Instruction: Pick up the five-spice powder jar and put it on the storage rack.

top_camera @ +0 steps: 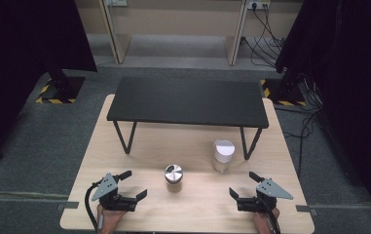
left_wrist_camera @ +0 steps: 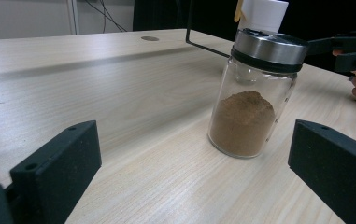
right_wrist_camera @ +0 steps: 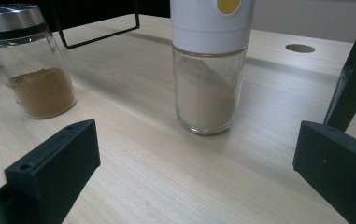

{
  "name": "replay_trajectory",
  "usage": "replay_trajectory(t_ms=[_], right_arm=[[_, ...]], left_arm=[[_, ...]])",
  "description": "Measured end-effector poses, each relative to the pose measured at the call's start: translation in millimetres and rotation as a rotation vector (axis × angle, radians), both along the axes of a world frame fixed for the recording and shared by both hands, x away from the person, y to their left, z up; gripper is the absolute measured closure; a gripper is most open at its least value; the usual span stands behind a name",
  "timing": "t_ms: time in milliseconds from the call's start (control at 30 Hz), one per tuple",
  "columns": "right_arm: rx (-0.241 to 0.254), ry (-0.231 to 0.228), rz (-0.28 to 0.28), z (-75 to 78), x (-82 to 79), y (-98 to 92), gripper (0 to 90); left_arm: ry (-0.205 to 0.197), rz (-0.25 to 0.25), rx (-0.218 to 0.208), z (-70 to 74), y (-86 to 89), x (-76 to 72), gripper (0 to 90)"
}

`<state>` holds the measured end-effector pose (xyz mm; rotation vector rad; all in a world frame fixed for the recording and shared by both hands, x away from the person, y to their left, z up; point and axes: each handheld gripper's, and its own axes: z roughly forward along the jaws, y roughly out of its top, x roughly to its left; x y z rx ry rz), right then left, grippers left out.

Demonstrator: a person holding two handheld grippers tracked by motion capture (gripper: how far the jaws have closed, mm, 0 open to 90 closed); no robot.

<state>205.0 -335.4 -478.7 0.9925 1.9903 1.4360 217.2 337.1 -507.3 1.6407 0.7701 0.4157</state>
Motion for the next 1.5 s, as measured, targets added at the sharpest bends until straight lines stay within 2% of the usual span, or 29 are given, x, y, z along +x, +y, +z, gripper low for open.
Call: replay_trajectory(t_ms=[1133,1500], right_arm=[[-0.007,-0.001,0.008,0.4,0.6,0.3,0.5],[-0.008,-0.001,0.009,0.4,0.8,0.3,0.5]], left_arm=[[-0.003,-0.003,0.001,-0.1,-0.4,0.0,2.0],[-0.016,-0.012,0.009,-0.3,-3.0,-0.4,2.0]])
